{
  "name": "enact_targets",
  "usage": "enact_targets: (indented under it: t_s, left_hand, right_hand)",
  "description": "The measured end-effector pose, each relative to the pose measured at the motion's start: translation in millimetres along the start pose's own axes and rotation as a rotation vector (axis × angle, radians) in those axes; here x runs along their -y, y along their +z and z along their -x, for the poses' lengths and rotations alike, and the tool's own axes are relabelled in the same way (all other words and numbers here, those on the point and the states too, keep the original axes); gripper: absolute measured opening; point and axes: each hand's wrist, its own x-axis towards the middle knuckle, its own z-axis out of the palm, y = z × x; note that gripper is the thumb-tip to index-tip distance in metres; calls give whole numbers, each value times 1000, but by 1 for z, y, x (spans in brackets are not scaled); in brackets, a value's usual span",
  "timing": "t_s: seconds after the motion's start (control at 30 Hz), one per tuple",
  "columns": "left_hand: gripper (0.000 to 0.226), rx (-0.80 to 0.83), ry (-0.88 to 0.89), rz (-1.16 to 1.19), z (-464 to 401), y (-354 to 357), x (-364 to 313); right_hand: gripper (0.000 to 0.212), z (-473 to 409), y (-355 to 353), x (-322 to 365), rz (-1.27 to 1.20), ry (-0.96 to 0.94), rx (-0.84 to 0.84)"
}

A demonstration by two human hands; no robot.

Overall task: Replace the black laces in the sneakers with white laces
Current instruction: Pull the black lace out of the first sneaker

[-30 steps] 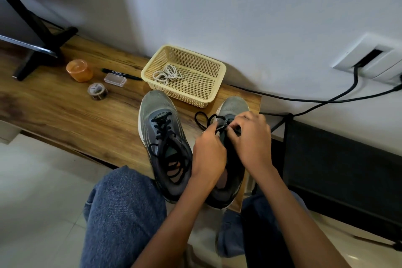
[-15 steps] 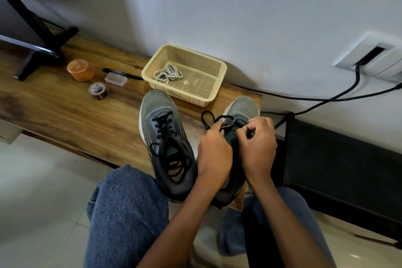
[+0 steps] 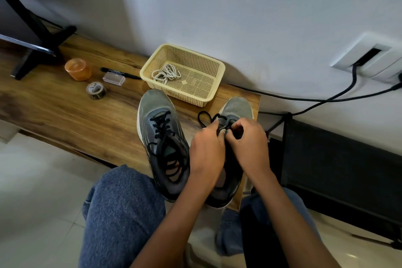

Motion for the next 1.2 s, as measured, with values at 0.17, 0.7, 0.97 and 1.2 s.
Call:
enact_targets:
  t_s: [0.17,0.7,0.97,1.2]
  left_hand:
    - [40,25,42,-155,-2,-1,-2]
    - [32,-35,61,-140,-2,3,0]
    - [33,-111,84,-135,-2,4,1]
    - [40,-218,269,-224,-5,14,5]
  right_hand:
    - [15,-2,-3,4,68,8,16]
    - [11,-7,0,0,86,33,36]
    - [5,3,-20,-28,-193,190,-303]
    - [11,1,-21,-33,-327,232,-190]
